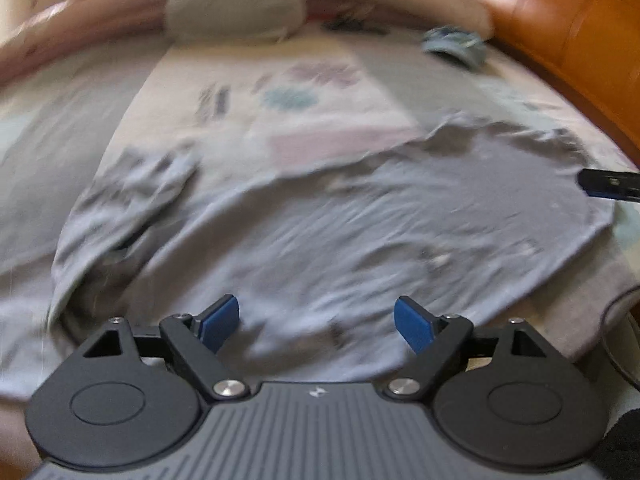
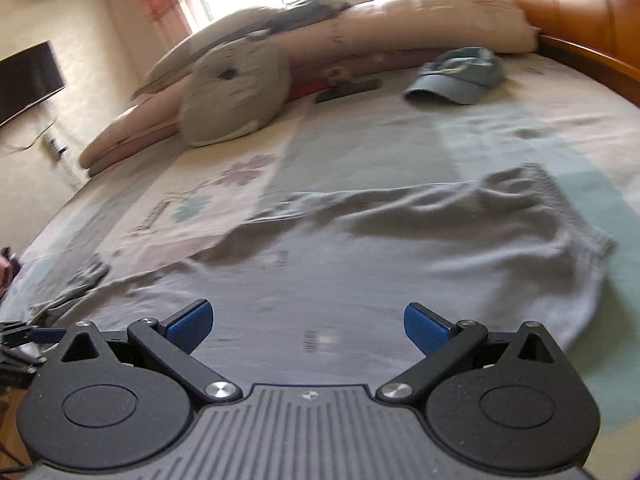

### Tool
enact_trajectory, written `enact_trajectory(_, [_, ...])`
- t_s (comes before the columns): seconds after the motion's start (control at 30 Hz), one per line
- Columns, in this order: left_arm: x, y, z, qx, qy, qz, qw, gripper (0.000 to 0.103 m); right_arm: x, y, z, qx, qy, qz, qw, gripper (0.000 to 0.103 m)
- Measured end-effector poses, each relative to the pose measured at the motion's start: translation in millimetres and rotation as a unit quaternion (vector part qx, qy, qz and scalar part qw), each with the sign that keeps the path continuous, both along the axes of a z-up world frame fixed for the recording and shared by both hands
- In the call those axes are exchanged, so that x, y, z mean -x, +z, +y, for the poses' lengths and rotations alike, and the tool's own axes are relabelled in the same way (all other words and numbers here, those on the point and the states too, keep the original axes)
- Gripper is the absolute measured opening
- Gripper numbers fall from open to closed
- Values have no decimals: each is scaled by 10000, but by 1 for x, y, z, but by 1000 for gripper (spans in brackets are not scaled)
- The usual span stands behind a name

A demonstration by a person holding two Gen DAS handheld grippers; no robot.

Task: Fold clothes
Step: 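Grasp the sweatpants leg cuffs with the left tool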

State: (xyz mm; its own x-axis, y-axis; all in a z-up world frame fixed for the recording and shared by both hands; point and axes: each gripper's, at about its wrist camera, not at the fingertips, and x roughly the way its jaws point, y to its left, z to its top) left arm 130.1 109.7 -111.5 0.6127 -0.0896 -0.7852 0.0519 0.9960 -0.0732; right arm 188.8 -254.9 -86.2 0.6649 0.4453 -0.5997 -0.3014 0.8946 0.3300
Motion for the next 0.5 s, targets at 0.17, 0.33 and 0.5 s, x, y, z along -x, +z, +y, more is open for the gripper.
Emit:
enact_trajectory(0.17, [3,12,11,-34,-60,-75,9999,85,5,-3,30,355,355,7,9987,103])
enact_trajectory(0.33, [-16,47,30,-769,-122,-366,9963,85,9,-3,37,431,449,-4,9981,103])
enact_trajectory(0.5, [-57,49,55,-1379,49,-104,9904,86,12,-4,35,415,360,32,9985,103])
